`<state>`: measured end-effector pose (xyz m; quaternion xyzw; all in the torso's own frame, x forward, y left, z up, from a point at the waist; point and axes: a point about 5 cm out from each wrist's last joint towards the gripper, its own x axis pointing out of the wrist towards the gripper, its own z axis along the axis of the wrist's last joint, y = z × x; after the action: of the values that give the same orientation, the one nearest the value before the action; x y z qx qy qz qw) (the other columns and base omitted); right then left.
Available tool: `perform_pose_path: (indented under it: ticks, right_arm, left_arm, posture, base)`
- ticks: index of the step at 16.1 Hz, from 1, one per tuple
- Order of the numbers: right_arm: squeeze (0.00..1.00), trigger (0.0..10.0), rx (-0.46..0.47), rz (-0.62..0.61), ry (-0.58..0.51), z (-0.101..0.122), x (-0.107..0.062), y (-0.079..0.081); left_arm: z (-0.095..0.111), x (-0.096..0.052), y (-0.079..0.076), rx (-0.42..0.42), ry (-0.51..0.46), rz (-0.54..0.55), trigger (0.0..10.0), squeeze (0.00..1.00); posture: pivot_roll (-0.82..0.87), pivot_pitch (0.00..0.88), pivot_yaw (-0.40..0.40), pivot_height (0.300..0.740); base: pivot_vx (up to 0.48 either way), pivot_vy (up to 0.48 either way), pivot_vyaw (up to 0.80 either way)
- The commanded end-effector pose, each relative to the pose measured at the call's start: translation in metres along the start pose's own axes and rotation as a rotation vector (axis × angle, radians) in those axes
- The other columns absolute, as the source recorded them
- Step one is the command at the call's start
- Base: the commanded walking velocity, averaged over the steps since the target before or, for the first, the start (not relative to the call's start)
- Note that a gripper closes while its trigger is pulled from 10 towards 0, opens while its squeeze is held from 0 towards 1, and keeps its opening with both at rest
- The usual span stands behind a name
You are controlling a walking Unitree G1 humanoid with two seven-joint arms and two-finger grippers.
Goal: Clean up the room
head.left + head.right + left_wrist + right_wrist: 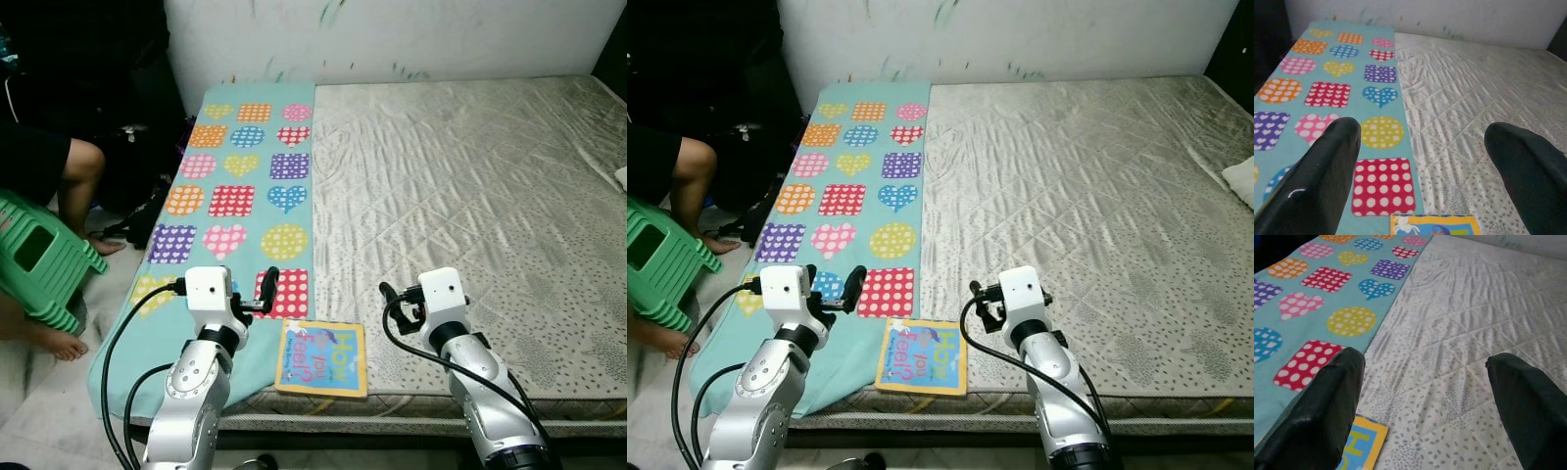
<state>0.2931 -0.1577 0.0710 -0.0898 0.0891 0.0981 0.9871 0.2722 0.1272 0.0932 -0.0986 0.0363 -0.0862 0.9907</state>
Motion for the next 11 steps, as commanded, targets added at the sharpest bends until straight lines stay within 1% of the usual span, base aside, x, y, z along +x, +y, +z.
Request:
perform_pose_path:
  ticks: [1, 2, 9, 10, 11]
  right_arm:
    - [0.00, 10.0, 0.012, -0.001, -0.003, 0.0017, 0.0013, 0.0009]
    - [0.00, 10.0, 0.013, -0.003, -0.003, 0.0017, 0.0014, 0.0008]
    - [0.00, 10.0, 0.013, -0.016, -0.003, 0.0021, 0.0014, -0.0008]
    - [0.00, 10.0, 0.012, -0.022, -0.003, 0.0025, 0.0015, -0.0016]
    - [0.00, 10.0, 0.009, -0.027, -0.005, 0.0035, 0.0014, -0.0039]
  left_arm:
    - [0.0002, -0.0005, 0.0027, 0.010, 0.008, 0.005, 10.0, 0.00]
    - [0.0000, -0.0005, 0.0026, 0.011, 0.010, 0.004, 10.0, 0.00]
    - [-0.0005, 0.0001, 0.0027, 0.022, 0.011, 0.006, 10.0, 0.00]
    - [0.0001, 0.0003, 0.0049, 0.041, 0.009, 0.027, 10.0, 0.00]
    - [0.0050, 0.0012, 0.0090, 0.103, -0.015, 0.051, 10.0, 0.00]
  posture:
    - [-0.14, 0.086, 0.051, 0.740]
    - [-0.14, 0.086, 0.051, 0.740]
    - [-0.14, 0.086, 0.053, 0.740]
    - [-0.14, 0.084, 0.051, 0.740]
    - [-0.14, 0.086, 0.035, 0.740]
  base:
    - [0.000, 0.480, 0.00]
    - [0.000, 0.480, 0.00]
    - [0.000, 0.000, 0.00]
    - [0.000, 0.000, 0.00]
    - [0.000, 0.000, 0.00]
